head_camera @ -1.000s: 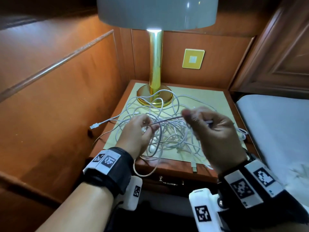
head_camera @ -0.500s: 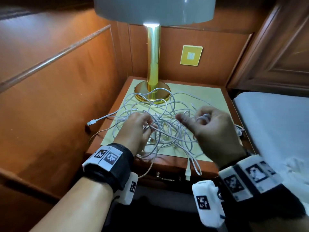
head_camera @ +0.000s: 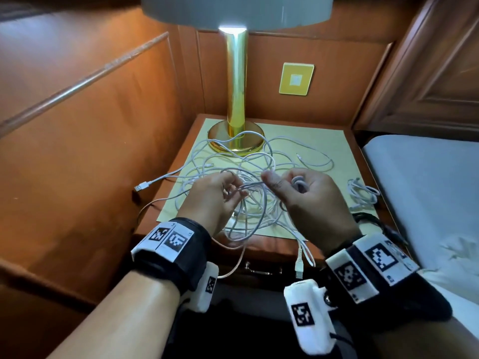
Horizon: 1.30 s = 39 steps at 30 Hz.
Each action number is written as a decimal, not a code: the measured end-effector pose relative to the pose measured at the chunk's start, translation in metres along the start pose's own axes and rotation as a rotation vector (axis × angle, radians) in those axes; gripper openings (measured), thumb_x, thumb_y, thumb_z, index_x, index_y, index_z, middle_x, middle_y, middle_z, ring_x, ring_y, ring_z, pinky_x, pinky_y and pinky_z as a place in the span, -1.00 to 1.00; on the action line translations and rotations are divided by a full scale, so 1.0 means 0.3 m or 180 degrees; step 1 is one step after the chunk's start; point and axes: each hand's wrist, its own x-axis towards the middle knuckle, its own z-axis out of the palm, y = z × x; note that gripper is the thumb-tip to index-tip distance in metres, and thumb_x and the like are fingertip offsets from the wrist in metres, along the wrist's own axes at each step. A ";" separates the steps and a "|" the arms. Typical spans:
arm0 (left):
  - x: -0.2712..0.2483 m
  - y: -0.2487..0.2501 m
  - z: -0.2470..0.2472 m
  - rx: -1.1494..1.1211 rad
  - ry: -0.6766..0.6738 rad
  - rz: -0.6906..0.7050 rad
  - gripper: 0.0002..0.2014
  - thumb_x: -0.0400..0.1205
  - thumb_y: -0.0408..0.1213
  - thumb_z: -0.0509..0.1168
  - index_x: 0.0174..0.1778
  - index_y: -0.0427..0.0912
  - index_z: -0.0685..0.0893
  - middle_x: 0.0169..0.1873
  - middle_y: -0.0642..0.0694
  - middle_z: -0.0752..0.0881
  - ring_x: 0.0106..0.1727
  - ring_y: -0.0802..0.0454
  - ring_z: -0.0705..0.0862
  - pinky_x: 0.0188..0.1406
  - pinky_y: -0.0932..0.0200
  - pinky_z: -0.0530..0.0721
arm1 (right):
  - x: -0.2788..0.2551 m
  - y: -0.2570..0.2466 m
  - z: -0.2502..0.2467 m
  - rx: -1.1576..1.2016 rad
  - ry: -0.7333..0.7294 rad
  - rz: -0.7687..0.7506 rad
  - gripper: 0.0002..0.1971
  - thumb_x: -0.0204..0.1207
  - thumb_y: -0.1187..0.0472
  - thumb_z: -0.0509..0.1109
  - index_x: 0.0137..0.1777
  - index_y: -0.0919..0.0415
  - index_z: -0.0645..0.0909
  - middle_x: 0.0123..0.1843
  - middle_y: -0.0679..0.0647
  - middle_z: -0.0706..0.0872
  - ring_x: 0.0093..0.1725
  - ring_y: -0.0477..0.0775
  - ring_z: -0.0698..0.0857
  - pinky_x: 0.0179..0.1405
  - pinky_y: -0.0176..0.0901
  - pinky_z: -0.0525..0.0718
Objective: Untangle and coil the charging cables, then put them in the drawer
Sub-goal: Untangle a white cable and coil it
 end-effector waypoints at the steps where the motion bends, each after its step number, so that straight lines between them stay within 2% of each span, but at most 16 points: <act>1: 0.004 0.002 0.005 0.0021 0.0024 -0.0019 -0.88 0.60 -0.19 0.51 -0.15 0.04 0.68 -0.29 0.09 0.67 -0.30 0.14 0.59 -0.22 0.24 0.56 | -0.003 -0.006 -0.002 0.0410 0.0106 0.0082 -0.50 0.52 -0.11 0.53 -0.46 0.13 0.40 -0.57 -0.07 0.37 -0.54 -0.04 0.33 -0.46 -0.12 0.34; 4: 0.012 -0.003 0.013 0.0054 0.0053 -0.0166 -0.95 0.62 -0.28 0.47 -0.08 -0.03 0.74 -0.23 0.03 0.73 -0.24 0.05 0.67 -0.10 0.08 0.71 | 0.008 -0.017 -0.013 0.1562 0.0295 0.0247 -0.50 0.44 0.02 0.61 -0.49 0.04 0.33 -0.54 -0.05 0.26 -0.51 -0.04 0.18 -0.48 -0.20 0.23; 7: 0.014 0.003 0.018 0.0139 0.0127 -0.0200 -0.95 0.63 -0.26 0.44 -0.05 -0.01 0.73 -0.15 0.02 0.76 -0.13 0.00 0.72 -0.06 -0.01 0.74 | 0.021 -0.017 -0.022 0.2331 0.0243 0.0447 -0.60 0.41 0.21 0.59 -0.44 0.10 0.39 -0.41 0.07 0.38 -0.45 -0.02 0.23 -0.46 -0.23 0.26; 10: 0.012 0.006 0.014 0.0268 0.0100 -0.0287 -0.95 0.67 -0.14 0.41 -0.02 0.01 0.68 0.02 0.06 0.71 0.08 0.04 0.66 0.03 0.13 0.59 | 0.031 -0.023 -0.029 0.2827 0.0055 0.0532 -0.75 0.45 0.28 0.52 0.04 0.37 0.58 -0.29 0.08 0.71 -0.52 -0.08 0.30 -0.35 -0.05 0.11; 12: 0.012 0.004 0.015 0.0376 0.0007 -0.0309 -0.93 0.69 -0.12 0.37 -0.01 0.00 0.65 0.10 0.04 0.67 0.15 0.03 0.61 0.06 0.18 0.49 | 0.037 -0.025 -0.037 0.2839 0.0062 0.0563 -0.82 0.56 0.30 0.42 0.06 0.37 0.53 -0.32 0.10 0.71 -0.56 -0.07 0.30 -0.36 -0.06 0.12; 13: 0.013 0.006 0.017 0.0402 -0.0026 -0.0296 -0.93 0.70 -0.12 0.36 -0.01 0.00 0.64 0.12 0.02 0.66 0.17 0.00 0.61 0.07 0.16 0.49 | 0.040 -0.022 -0.043 0.2728 0.0081 0.0586 -0.88 0.61 0.31 0.39 -0.05 0.36 0.52 -0.38 0.09 0.66 -0.58 -0.06 0.31 -0.42 -0.12 0.18; 15: 0.017 0.015 0.022 0.0459 -0.0053 -0.0283 -0.91 0.70 -0.11 0.36 -0.03 -0.01 0.61 0.12 -0.01 0.65 0.16 -0.04 0.62 0.08 0.11 0.53 | 0.043 0.003 -0.056 0.2229 0.0242 0.0475 -0.73 0.62 0.27 0.42 -0.28 0.19 0.45 -0.46 0.08 0.57 -0.58 -0.05 0.37 -0.53 -0.18 0.32; 17: 0.022 0.021 0.027 0.0486 -0.0055 -0.0331 -0.89 0.70 -0.10 0.37 -0.04 -0.02 0.60 0.11 -0.01 0.65 0.12 -0.04 0.63 0.05 0.11 0.53 | 0.040 0.021 -0.070 0.0982 0.0388 0.0160 -0.68 0.54 0.15 0.52 -0.34 0.06 0.45 -0.44 0.10 0.58 -0.51 -0.01 0.47 -0.48 -0.14 0.46; 19: 0.027 0.022 0.030 0.0415 -0.0016 -0.0353 -0.92 0.70 -0.13 0.36 -0.02 -0.02 0.62 0.11 -0.02 0.66 0.13 -0.05 0.64 0.06 0.10 0.54 | 0.026 0.024 -0.079 -0.0235 0.0151 -0.0003 -0.76 0.49 0.08 0.56 -0.21 0.05 0.53 -0.39 0.07 0.61 -0.46 -0.14 0.53 -0.38 -0.19 0.54; 22: 0.033 0.023 0.032 0.0245 0.0048 -0.0326 -0.87 0.69 -0.16 0.37 0.14 -0.01 0.69 0.19 -0.01 0.68 0.20 -0.04 0.65 0.16 0.11 0.55 | 0.009 0.027 -0.069 -0.1200 -0.0522 0.0153 -0.77 0.44 0.02 0.59 -0.02 -0.02 0.61 -0.36 -0.10 0.56 -0.40 -0.26 0.55 -0.33 -0.26 0.49; 26: 0.029 0.032 0.042 0.0225 -0.0064 -0.0258 -0.72 0.69 -0.20 0.38 0.33 0.02 0.70 0.38 -0.01 0.63 0.40 -0.01 0.58 0.37 0.20 0.43 | 0.002 0.038 -0.045 -0.1914 -0.0654 0.0256 -0.83 0.46 -0.01 0.56 -0.03 -0.06 0.67 0.07 -0.12 0.74 0.07 -0.03 0.73 0.06 -0.14 0.67; 28: 0.031 0.031 0.044 0.0313 -0.0136 -0.0292 -0.59 0.70 -0.26 0.36 0.49 0.07 0.61 0.56 -0.03 0.51 0.57 0.00 0.45 0.50 0.22 0.33 | 0.007 0.042 -0.042 -0.2053 -0.0537 0.0308 -0.90 0.49 0.08 0.51 -0.03 0.00 0.70 0.15 -0.02 0.78 0.15 0.05 0.73 0.09 -0.11 0.68; 33: 0.034 0.037 0.030 0.0351 -0.0354 -0.0387 -0.28 0.63 -0.49 0.21 0.69 0.15 0.34 0.73 -0.04 0.24 0.72 0.04 0.18 0.57 0.33 0.11 | 0.015 0.040 -0.039 -0.2231 -0.0344 0.0381 -0.74 0.50 0.30 0.38 0.12 -0.01 0.64 -0.22 -0.06 0.66 -0.15 0.11 0.64 -0.28 -0.10 0.49; 35: 0.034 0.041 0.033 0.0317 -0.0396 -0.0353 -0.27 0.61 -0.52 0.16 0.70 0.12 0.33 0.73 -0.06 0.24 0.72 0.03 0.19 0.54 0.36 0.10 | 0.019 0.043 -0.040 -0.2391 -0.0310 0.0424 -0.73 0.50 0.35 0.35 0.12 0.02 0.65 -0.14 -0.01 0.71 -0.15 0.13 0.64 -0.28 -0.13 0.48; 37: 0.034 0.044 0.038 0.0224 -0.0410 -0.0347 -0.27 0.60 -0.54 0.12 0.70 0.11 0.34 0.73 -0.06 0.24 0.72 0.03 0.21 0.54 0.33 0.18 | 0.024 0.056 -0.039 -0.2607 -0.0291 0.0534 -0.90 0.51 0.36 0.33 -0.11 0.14 0.60 -0.19 0.05 0.70 -0.25 0.10 0.63 -0.40 -0.15 0.46; 39: 0.032 0.049 0.035 0.0101 -0.0467 -0.0351 -0.26 0.58 -0.55 0.12 0.69 0.07 0.36 0.72 -0.05 0.25 0.69 0.03 0.28 0.54 0.25 0.30 | 0.028 0.074 -0.027 -0.2628 -0.0302 0.0665 -0.79 0.55 0.33 0.32 -0.32 0.18 0.46 -0.35 0.06 0.59 -0.40 0.05 0.55 -0.55 -0.17 0.33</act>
